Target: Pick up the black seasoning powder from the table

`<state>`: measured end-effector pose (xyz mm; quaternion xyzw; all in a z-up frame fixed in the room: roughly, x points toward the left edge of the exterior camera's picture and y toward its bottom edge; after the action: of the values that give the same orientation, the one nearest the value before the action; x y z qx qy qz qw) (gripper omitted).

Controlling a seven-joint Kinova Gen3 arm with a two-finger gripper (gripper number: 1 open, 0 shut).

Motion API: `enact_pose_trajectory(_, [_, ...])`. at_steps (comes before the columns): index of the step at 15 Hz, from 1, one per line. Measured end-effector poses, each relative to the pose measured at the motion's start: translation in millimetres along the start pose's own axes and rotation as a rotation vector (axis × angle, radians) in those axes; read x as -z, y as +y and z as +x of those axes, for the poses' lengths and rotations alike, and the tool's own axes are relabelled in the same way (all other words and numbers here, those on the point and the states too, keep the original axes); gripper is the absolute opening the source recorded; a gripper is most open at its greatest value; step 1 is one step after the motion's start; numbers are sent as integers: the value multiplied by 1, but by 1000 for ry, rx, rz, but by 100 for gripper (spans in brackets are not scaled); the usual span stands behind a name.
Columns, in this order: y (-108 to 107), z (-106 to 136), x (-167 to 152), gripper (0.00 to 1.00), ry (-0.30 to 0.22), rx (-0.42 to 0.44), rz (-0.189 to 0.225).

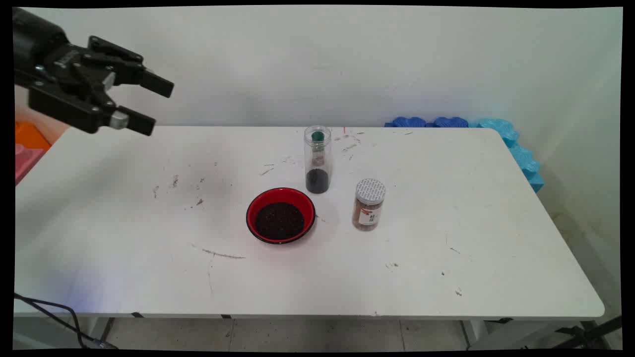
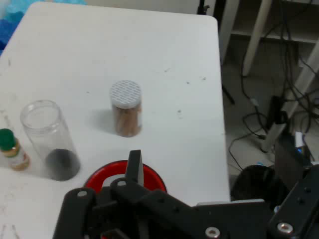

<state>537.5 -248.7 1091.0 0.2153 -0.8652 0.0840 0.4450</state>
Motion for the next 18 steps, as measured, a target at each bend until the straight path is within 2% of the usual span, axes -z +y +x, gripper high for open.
enact_pose_trajectory(4, [-14, 3, -20, 100, 2, 21, 53])
enact_pose_trajectory(10, [-39, 3, -72, 100, -22, 58, 145])
enact_pose_trajectory(18, [-70, -19, -160, 100, -82, 111, 254])
